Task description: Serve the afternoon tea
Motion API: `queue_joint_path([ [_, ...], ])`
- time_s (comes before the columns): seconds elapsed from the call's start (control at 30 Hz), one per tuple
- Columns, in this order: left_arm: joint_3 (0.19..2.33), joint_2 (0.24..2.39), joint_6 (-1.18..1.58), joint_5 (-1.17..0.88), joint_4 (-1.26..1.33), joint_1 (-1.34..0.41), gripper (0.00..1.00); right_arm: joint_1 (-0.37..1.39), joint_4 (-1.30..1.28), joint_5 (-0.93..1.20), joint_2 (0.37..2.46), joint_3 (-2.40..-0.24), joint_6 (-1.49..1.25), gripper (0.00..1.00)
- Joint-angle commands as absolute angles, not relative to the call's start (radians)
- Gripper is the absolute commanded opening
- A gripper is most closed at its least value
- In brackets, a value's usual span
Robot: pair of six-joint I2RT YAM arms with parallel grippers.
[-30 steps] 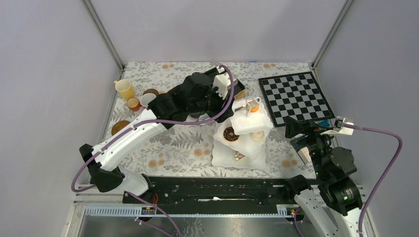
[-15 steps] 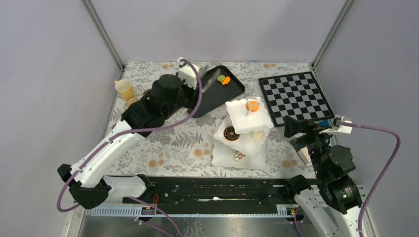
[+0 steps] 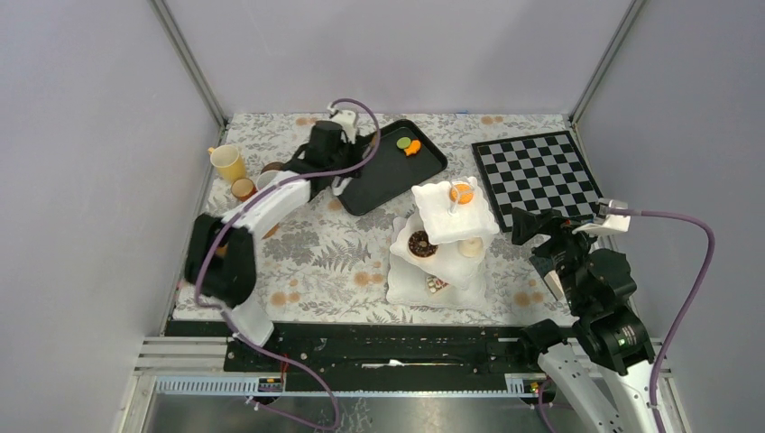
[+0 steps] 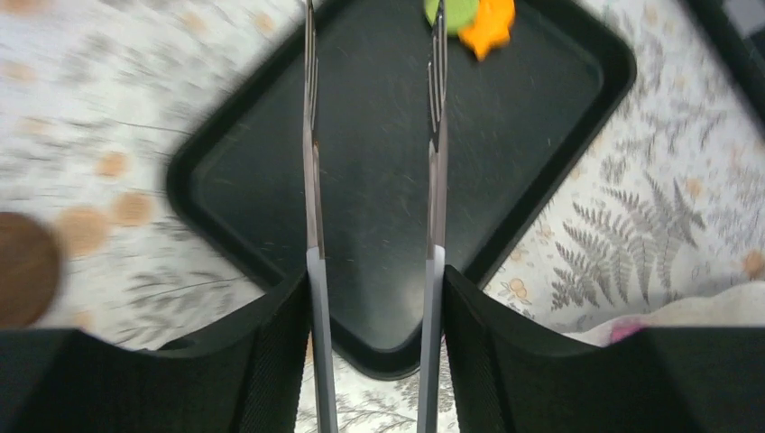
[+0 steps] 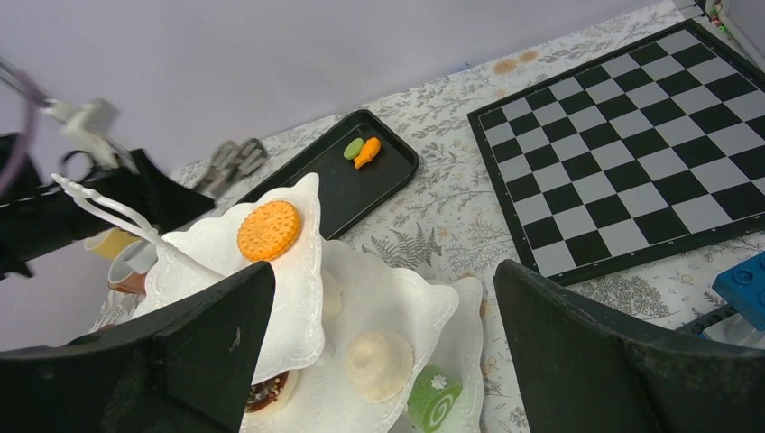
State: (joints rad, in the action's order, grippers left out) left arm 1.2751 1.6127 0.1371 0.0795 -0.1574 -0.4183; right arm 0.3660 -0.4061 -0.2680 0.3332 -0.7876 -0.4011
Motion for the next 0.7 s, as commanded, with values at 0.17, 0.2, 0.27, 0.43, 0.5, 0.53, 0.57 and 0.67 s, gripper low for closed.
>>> queue_joint_path([
  [0.17,1.672,2.05,0.26,-0.295,-0.168,-0.406,0.56,0.371,-0.376,-0.285,0.416,-0.843,-0.417,0.98],
  [0.2,1.701,2.079,0.274,-0.315,-0.167,-0.406,0.56,0.371,-0.375,-0.287,0.421,-0.842,-0.42,0.98],
  [0.27,1.738,2.124,0.298,-0.339,-0.155,-0.407,0.57,0.371,-0.379,-0.292,0.429,-0.841,-0.425,0.98],
  [0.43,1.81,2.219,0.318,-0.346,-0.151,-0.407,0.57,0.371,-0.396,-0.305,0.444,-0.841,-0.443,0.98],
  [0.5,1.829,2.236,0.315,-0.326,-0.164,-0.407,0.57,0.371,-0.396,-0.309,0.442,-0.837,-0.452,0.98],
  [0.53,1.828,2.237,0.313,-0.312,-0.163,-0.407,0.56,0.371,-0.397,-0.31,0.441,-0.835,-0.455,0.98],
  [0.57,1.826,2.237,0.308,-0.297,-0.163,-0.407,0.56,0.372,-0.397,-0.31,0.442,-0.831,-0.459,0.98],
  [0.67,1.807,2.215,0.276,-0.239,-0.167,-0.407,0.54,0.371,-0.398,-0.308,0.442,-0.825,-0.469,0.98],
])
